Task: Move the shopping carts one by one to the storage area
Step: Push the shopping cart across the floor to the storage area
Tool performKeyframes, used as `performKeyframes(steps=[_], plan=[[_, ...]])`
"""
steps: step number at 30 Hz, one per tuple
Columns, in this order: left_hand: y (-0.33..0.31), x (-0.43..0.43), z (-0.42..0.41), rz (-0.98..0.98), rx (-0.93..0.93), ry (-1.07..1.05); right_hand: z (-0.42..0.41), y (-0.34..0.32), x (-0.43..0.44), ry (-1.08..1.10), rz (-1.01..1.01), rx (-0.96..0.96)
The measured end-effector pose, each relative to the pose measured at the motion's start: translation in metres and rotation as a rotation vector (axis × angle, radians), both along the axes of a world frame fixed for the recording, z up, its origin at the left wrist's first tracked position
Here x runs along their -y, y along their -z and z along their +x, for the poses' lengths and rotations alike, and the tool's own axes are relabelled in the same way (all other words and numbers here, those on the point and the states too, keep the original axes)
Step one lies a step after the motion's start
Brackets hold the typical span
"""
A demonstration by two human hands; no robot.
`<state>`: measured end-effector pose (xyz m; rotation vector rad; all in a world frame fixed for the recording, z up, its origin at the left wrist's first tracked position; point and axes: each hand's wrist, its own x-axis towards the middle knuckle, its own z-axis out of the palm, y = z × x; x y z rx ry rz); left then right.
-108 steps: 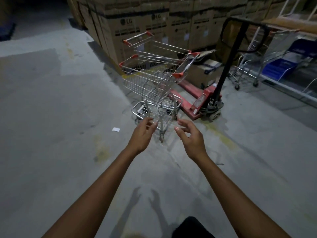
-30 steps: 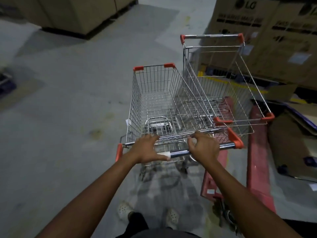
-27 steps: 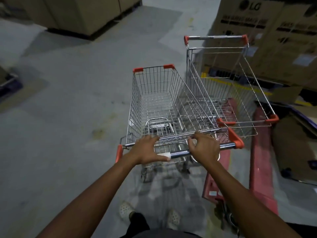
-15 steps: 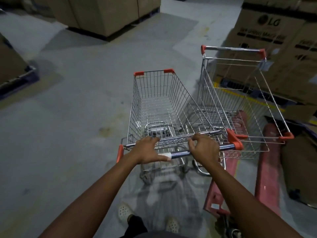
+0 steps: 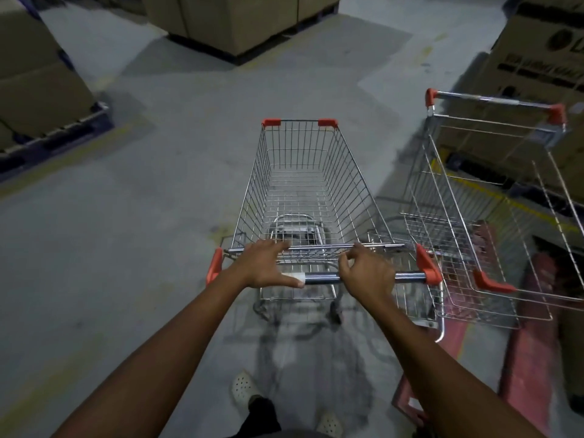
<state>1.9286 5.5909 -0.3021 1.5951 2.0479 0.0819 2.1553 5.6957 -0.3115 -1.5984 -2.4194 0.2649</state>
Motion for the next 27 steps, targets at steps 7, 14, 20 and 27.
performKeyframes(steps=[7, 14, 20, 27], plan=[[0.010, -0.001, -0.071, 0.029, -0.041, -0.035, -0.074, 0.000, -0.016, -0.047, -0.033, 0.033], [0.012, 0.006, -0.154, 0.029, -0.057, -0.085, -0.162, -0.001, -0.019, -0.112, -0.016, 0.042], [0.012, 0.014, -0.217, 0.028, -0.057, -0.128, -0.228, -0.006, -0.018, -0.173, -0.029, 0.055], [0.011, 0.012, -0.276, 0.031, -0.060, -0.225, -0.303, -0.007, -0.044, -0.328, -0.121, 0.102]])
